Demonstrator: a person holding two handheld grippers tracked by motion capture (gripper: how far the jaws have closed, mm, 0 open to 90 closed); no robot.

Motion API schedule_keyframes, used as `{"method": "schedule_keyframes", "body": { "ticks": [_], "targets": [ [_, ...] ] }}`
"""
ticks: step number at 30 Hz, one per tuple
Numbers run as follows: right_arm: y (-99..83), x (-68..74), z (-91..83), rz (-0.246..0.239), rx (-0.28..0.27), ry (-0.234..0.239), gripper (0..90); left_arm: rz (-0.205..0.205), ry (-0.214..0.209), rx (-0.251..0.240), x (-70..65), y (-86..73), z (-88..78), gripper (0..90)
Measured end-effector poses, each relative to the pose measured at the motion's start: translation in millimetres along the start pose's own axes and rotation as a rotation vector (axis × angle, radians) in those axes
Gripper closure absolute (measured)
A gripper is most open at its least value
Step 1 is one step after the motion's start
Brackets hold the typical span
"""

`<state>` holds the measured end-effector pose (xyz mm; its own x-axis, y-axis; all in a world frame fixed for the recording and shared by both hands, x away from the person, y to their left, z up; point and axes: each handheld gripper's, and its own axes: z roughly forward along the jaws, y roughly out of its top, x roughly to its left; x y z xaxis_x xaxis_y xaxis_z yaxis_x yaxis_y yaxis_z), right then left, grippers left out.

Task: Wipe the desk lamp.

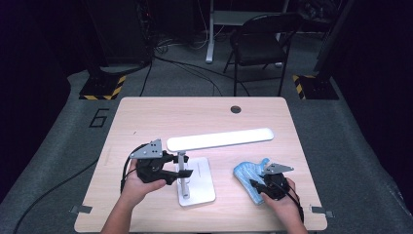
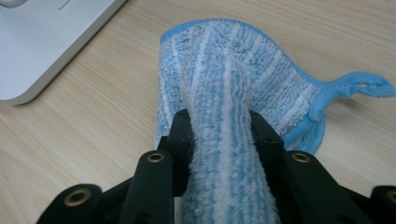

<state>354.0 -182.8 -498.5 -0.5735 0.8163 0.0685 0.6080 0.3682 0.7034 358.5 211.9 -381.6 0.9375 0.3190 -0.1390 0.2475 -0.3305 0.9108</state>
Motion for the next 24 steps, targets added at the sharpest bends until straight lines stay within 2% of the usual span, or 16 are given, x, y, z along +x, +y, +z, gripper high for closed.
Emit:
{"method": "schedule_keyframes", "body": {
  "ticks": [6,20,22,24],
  "targets": [
    [-2.1,-0.7,2.1,-0.015,0.003,-0.006,64.9,0.004,0.004,-0.001,-0.3,-0.2,0.1,47.1],
    [-3.4,0.8,0.7,0.026,-0.005,0.006,55.3,-0.001,0.005,0.002,-1.4,0.3,0.4,45.5],
    [-3.1,0.1,0.7,0.007,-0.009,0.007,53.9,-0.002,0.006,0.002,-1.4,0.3,0.2,45.4],
    [-3.0,1.2,-0.4,0.008,-0.010,0.005,52.2,-0.003,0.005,0.001,-1.4,0.3,0.0,45.3]
  ]
}}
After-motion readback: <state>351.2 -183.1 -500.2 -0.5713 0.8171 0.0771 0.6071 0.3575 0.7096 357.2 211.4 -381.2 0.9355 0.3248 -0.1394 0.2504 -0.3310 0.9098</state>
